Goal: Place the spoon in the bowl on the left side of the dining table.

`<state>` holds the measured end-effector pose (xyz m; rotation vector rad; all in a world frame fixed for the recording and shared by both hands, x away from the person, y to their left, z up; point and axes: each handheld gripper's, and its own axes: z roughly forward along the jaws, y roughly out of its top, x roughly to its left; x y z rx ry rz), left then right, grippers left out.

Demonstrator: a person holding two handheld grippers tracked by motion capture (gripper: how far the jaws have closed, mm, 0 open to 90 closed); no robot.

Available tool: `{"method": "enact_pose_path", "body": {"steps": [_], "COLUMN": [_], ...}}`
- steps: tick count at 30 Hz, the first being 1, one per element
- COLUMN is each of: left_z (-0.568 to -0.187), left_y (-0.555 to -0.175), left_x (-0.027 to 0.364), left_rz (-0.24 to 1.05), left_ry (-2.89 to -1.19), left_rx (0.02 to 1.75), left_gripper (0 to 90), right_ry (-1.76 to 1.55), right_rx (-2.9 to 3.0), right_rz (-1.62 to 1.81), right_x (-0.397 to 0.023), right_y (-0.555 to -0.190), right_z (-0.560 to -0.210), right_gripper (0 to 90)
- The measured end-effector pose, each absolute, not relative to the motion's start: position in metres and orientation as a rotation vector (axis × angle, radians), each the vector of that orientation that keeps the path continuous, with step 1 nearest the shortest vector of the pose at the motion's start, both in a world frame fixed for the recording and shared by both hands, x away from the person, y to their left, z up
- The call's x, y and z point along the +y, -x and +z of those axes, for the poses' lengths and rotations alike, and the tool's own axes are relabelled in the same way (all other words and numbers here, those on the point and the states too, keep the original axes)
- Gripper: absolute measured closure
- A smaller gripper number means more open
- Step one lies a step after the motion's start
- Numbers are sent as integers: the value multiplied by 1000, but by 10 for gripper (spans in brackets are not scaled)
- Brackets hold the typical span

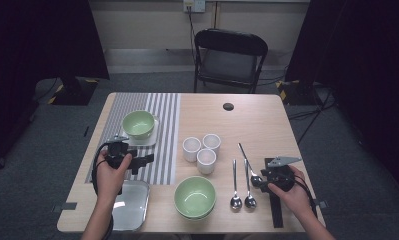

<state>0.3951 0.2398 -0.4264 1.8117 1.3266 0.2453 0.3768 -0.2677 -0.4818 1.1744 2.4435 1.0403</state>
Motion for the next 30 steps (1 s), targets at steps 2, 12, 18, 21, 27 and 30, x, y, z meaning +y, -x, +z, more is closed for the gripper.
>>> {"method": "enact_pose_path", "body": {"steps": [2,12,18,21,27,30], "left_z": [-426,-426,-426,-426,-426,-427], "left_y": [-395,-395,-395,-395,-395,-395], "left_x": [240,240,240,239,239,239], "left_rz": [248,248,248,244,250,242], "left_ry": [-1812,-1810,-1812,-1812,-1812,-1811], "left_rx": [1327,1327,1320,1325,1317,1327], "left_gripper": [206,206,206,206,206,206], "right_ry": [-1191,-1231,-1220,-1226,-1217,-1211], "right_rx": [2427,2369,2395,2397,2403,2401], "right_rz": [1064,1072,1055,1036,1011,1002], "right_x": [-270,-266,-266,-268,-267,-265], "right_y": [-375,-375,-368,-366,-368,-370], "right_z": [-481,-484,-483,-485,-488,-488], "right_gripper": [376,383,366,368,417,457]}}
